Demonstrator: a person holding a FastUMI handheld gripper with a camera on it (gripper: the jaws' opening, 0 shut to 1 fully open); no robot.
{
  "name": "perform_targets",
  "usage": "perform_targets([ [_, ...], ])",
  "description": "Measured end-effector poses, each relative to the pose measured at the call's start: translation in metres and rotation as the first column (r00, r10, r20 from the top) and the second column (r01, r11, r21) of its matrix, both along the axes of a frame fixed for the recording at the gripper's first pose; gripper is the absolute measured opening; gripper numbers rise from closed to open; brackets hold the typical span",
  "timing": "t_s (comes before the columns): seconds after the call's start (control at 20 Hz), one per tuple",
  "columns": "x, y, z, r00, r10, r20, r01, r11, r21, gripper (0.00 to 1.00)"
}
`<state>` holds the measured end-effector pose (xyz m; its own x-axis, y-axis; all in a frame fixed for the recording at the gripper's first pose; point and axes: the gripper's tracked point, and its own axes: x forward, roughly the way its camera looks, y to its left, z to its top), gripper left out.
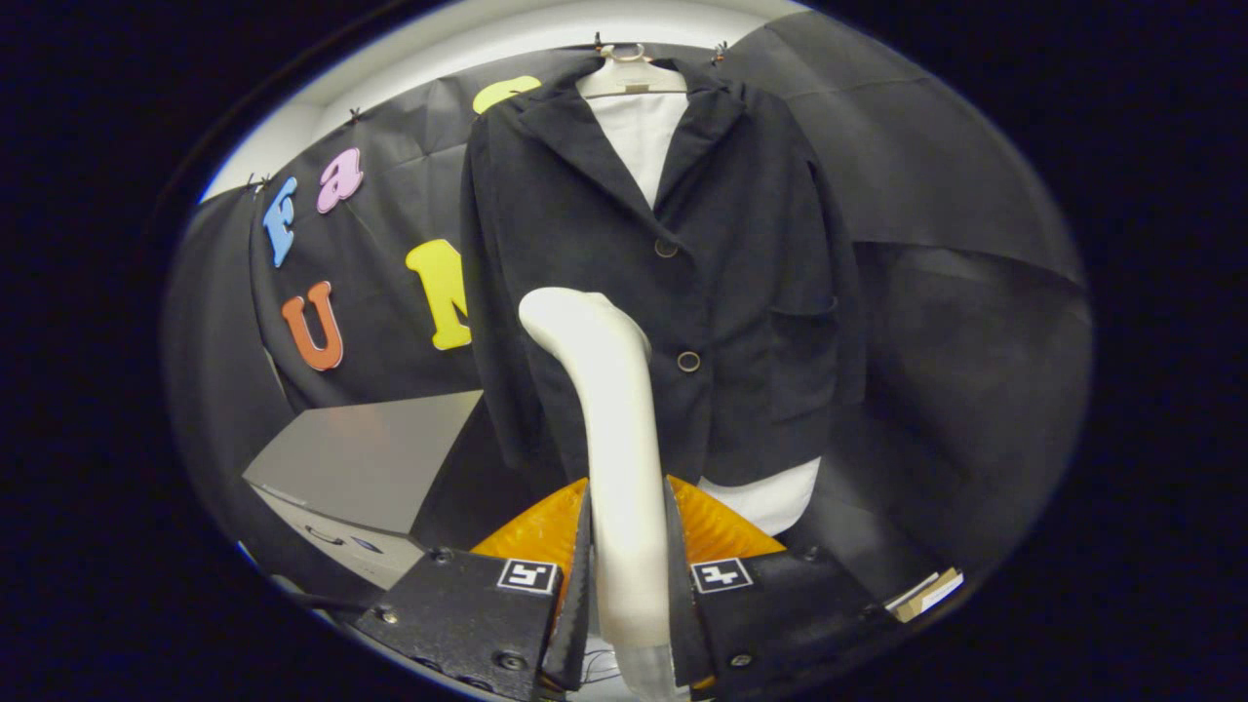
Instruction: Iron the clothes twice with a garment steamer, once on the left side and once on the right side.
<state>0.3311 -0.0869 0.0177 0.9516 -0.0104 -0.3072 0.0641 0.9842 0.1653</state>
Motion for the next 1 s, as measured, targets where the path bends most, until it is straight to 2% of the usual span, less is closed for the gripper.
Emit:
perform_targets([
  [0.25,-0.023,-0.004,0.011,1.0,-0.012,0.021,0.011,0.999,0.04,0.37],
  [0.5,-0.054,-0.037,0.043,0.994,-0.073,0.086,0.065,0.993,0.097,0.37],
  [0.75,-0.072,-0.081,0.088,0.972,-0.159,0.17,0.136,0.981,0.141,0.37],
  [1.0,-0.072,-0.123,0.136,0.942,-0.227,0.247,0.188,0.967,0.173,0.37],
])
